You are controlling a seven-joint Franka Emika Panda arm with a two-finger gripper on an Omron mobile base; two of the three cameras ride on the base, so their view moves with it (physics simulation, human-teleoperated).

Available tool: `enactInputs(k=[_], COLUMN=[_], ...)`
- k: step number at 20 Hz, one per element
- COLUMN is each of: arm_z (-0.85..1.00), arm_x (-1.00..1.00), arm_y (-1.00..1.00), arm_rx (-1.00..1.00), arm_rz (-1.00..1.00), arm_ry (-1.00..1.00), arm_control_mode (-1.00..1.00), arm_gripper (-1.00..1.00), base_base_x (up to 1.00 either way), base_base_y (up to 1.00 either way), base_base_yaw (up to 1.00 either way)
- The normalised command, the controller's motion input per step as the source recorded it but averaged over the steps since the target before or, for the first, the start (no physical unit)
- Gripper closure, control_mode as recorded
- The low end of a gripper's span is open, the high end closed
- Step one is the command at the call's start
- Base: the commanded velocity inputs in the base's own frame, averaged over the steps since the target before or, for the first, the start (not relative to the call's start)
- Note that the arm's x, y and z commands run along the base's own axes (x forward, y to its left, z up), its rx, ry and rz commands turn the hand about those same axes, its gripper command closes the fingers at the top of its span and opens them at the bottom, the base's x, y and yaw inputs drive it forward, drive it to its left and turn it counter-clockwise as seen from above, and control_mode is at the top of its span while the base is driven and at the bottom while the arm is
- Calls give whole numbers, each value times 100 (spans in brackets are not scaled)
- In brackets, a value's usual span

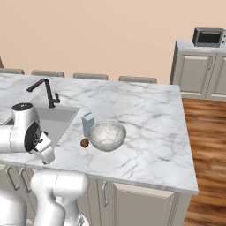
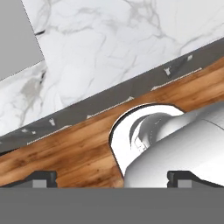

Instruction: Gather the eggs and milk located in the vicinity of the sink area and place them right next to the bowl.

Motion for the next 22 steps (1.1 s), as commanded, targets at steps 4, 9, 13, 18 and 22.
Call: enactInputs(k=[4,9,13,18,22], arm_z=[-9,-11,-5,0,0], arm_x=[1,4,0,0,-3], arm_y=[-18,-34,-34,-31,-26], arm_rx=[0,1,1,2,1], arm_rz=[2,2,1,0,0], arm_ry=[0,0,0,0,0], arm_control_mode=[-100,-100,-100,-100,-100], arm_gripper=[-100,-100,-100,-100,-100], base_base_x=[0,0,0,0,0], base_base_y=[0,0,0,0,0], base_base_yaw=[0,0,0,0,0])
